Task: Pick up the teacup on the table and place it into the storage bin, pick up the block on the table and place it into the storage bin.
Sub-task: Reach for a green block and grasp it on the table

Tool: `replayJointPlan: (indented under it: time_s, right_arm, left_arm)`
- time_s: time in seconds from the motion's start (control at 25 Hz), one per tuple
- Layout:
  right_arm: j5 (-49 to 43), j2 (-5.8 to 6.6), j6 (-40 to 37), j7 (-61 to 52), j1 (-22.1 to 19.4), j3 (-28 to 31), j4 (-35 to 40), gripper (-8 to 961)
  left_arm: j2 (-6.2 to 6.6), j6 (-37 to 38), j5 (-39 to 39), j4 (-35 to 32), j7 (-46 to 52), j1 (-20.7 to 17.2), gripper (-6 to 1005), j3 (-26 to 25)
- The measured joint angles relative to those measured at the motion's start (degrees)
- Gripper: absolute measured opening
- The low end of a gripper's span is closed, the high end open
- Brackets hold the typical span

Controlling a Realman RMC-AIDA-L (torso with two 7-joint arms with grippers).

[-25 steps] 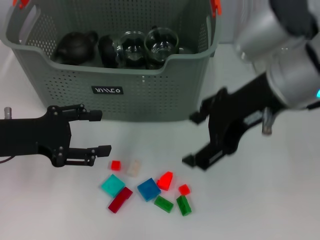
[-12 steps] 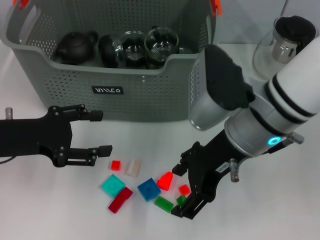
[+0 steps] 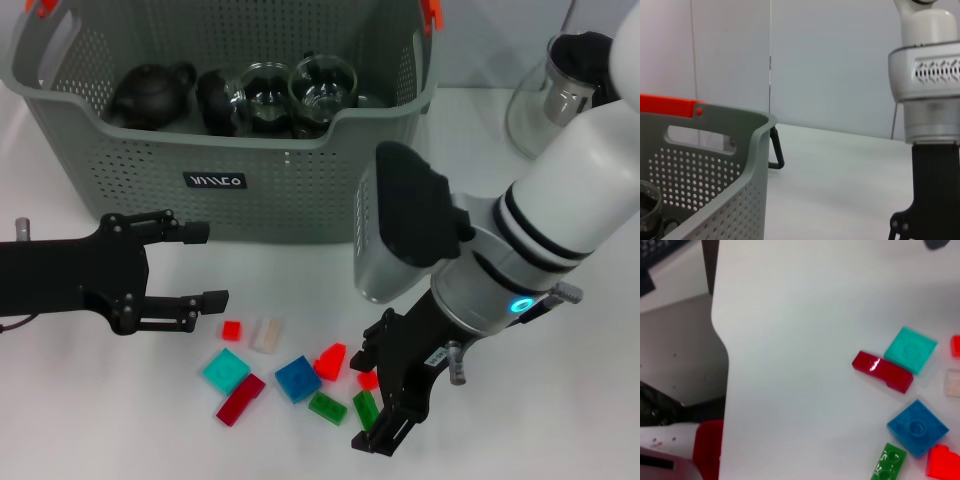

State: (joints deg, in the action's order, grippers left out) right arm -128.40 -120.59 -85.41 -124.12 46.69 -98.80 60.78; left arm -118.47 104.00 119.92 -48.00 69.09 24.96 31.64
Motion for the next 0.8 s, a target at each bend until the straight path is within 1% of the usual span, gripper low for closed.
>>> replayJointPlan:
  time_s: [0.16, 0.56, 0.8]
  right_arm:
    - [-0.2, -0.01, 3.6, 0.1, 1.3, -3.8, -2.4, 946]
    - [-0.3, -0.17, 9.1, 1.5, 1.5, -9.4, -2.7, 947]
    - [-0.4, -0.14, 9.8, 2.1, 1.4, -9.9, -3.2, 946]
  left_arm:
    - [0.13, -0.3, 0.1, 0.9, -0.1, 0.2, 830, -0.4]
    - [0.09, -0.5, 0.0, 1.3, -0.1, -0.1, 830, -0.9]
    - [0.08, -0.5, 0.0, 1.5, -0.2, -0.1, 830, -1.3]
